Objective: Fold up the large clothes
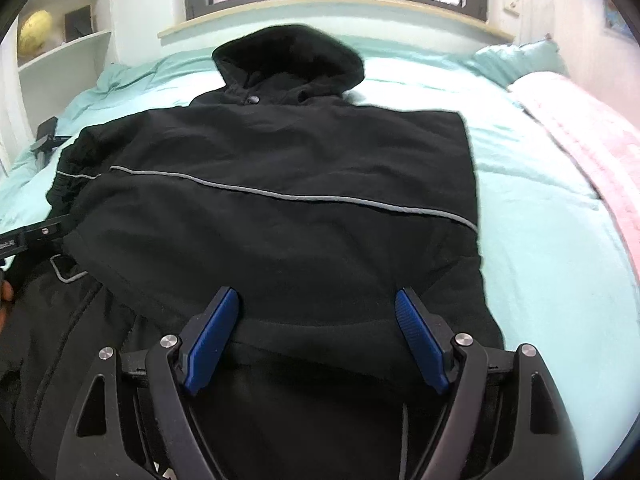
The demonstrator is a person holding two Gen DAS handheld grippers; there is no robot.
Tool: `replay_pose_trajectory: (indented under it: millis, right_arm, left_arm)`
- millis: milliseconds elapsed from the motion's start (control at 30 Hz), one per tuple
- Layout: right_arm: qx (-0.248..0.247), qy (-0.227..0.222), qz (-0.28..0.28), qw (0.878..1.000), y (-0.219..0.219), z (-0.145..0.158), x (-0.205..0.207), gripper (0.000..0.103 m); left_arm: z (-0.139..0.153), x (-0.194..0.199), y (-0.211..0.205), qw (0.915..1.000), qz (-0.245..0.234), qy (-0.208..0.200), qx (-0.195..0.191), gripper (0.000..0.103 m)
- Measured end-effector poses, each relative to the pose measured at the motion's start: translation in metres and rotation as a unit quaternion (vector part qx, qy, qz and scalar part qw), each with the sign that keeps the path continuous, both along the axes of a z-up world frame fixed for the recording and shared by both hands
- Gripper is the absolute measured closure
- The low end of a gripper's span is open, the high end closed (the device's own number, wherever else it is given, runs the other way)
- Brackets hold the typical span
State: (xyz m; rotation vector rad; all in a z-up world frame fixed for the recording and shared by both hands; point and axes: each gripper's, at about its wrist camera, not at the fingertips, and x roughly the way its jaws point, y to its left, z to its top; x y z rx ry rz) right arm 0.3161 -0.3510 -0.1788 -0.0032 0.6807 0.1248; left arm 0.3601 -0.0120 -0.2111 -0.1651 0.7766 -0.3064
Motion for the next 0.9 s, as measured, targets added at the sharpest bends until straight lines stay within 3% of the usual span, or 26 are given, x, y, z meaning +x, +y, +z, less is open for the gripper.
replay_pose_trajectory:
  millis: [200, 300, 433, 500, 600, 767, 900]
  right_arm:
    - [-0.038, 0.004, -0.023, 0.999, 0.009, 0.001, 0.003, 0.017]
    - [-0.046, 0.034, -0.024, 0.998, 0.011, 0.002, 0.013, 0.016]
    - [-0.073, 0.11, -0.042, 0.99, 0.018, 0.025, 0.018, 0.016]
    - [-0.087, 0.141, -0.027, 0.986, 0.021, 0.049, 0.015, 0.017]
    - [-0.085, 0.14, -0.011, 0.986, 0.018, 0.092, 0.012, 0.017]
    - [-0.028, 0.11, -0.046, 0.992, -0.011, 0.165, 0.056, 0.017]
    - [0.101, 0.104, -0.081, 0.986, -0.052, 0.195, 0.128, 0.017]
  left_arm:
    - [-0.001, 0.007, -0.005, 0.9998, 0.0, 0.018, 0.013, 0.042]
    - [0.01, 0.013, -0.01, 0.9978, 0.003, 0.058, 0.031, 0.042]
    - [0.059, 0.028, 0.003, 0.9918, 0.004, 0.127, -0.005, 0.042]
    - [0.098, 0.031, 0.015, 0.993, 0.025, 0.115, -0.009, 0.042]
    - [0.156, 0.04, 0.03, 0.9955, 0.041, 0.086, -0.004, 0.042]
    - [0.22, 0.074, 0.034, 0.9979, 0.038, 0.051, -0.012, 0.041]
    - [0.242, 0.123, 0.014, 0.9995, 0.019, 0.023, -0.003, 0.04]
